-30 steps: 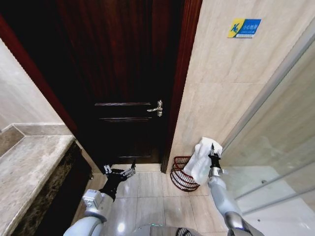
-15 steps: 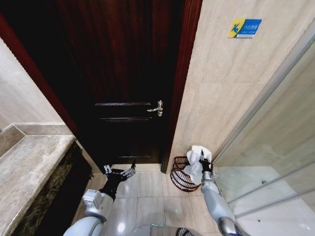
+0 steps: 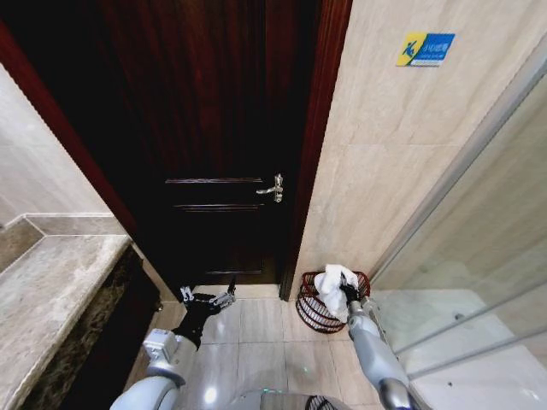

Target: Discard the used towel into the hamper.

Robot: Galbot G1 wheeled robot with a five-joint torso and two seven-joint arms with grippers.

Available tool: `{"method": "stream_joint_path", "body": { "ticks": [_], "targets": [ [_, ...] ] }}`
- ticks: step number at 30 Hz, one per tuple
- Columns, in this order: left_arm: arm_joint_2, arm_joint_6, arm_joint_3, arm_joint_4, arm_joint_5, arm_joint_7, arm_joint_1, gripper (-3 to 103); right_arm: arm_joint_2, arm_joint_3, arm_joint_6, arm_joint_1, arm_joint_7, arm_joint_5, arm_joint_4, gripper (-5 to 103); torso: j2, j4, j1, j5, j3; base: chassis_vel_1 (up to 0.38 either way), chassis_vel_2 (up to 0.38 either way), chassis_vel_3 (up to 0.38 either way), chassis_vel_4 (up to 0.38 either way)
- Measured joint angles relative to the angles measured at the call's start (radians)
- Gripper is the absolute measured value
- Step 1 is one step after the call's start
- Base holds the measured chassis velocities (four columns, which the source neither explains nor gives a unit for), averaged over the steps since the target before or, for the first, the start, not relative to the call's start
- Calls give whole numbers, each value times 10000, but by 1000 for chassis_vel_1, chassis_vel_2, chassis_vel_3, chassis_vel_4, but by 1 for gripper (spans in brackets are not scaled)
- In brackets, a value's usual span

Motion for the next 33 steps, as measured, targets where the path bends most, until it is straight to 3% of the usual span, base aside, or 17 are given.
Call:
{"method": "stream_joint_path", "body": {
  "ticks": [2,5,6,8,9,11,12,20,24,29,32,33],
  "targets": [
    [0,0,0,0,-1,0,0,100,-38,0,-237,4,3,-61,29,9,0,0,0,0,0,0,0,0,0],
    [0,0,0,0,0,0,0,100,-202,-1,-1423,130,44,-394,200,9,0,2,0,2,0,0,0,0,0],
    [0,0,0,0,0,0,0,100,-202,-1,-1423,130,44,-394,200,9,0,2,0,2,0,0,0,0,0],
    [0,0,0,0,0,0,0,100,-330,-7,-2200,319,-27,-647,218,9,0,0,0,-1,0,0,0,0,0],
    [0,0,0,0,0,0,0,100,-330,-7,-2200,319,-27,-647,218,9,0,0,0,-1,0,0,0,0,0],
    [0,0,-1,0,0,0,0,100,-611,-105,-3109,978,59,-816,-418,9,0,1,0,0,0,0,0,0,0],
    [0,1,0,0,0,0,0,100,-664,-151,-3183,1136,107,-870,-608,9,0,1,0,0,0,0,0,0,0],
    [0,0,0,0,0,0,0,100,-604,-436,-3386,1775,535,-1583,-1483,9,0,2,0,-2,0,0,0,0,0],
    [0,0,0,0,0,0,0,100,-316,-440,-3384,1966,1217,-2197,-1925,9,0,1,1,6,1,0,0,0,0],
    [-1,0,0,0,0,0,0,100,-302,-426,-3243,1957,1030,-2436,-2122,25,0,3,1,-4,0,0,0,0,0],
    [0,0,0,0,0,0,0,100,-430,-326,-2240,1884,443,-2063,-2061,41,0,0,1,8,2,0,0,0,0],
    [0,0,0,0,0,0,0,100,-522,-348,-2080,1836,377,-1744,-1792,41,0,1,0,-3,1,0,0,0,0]
  ]
}}
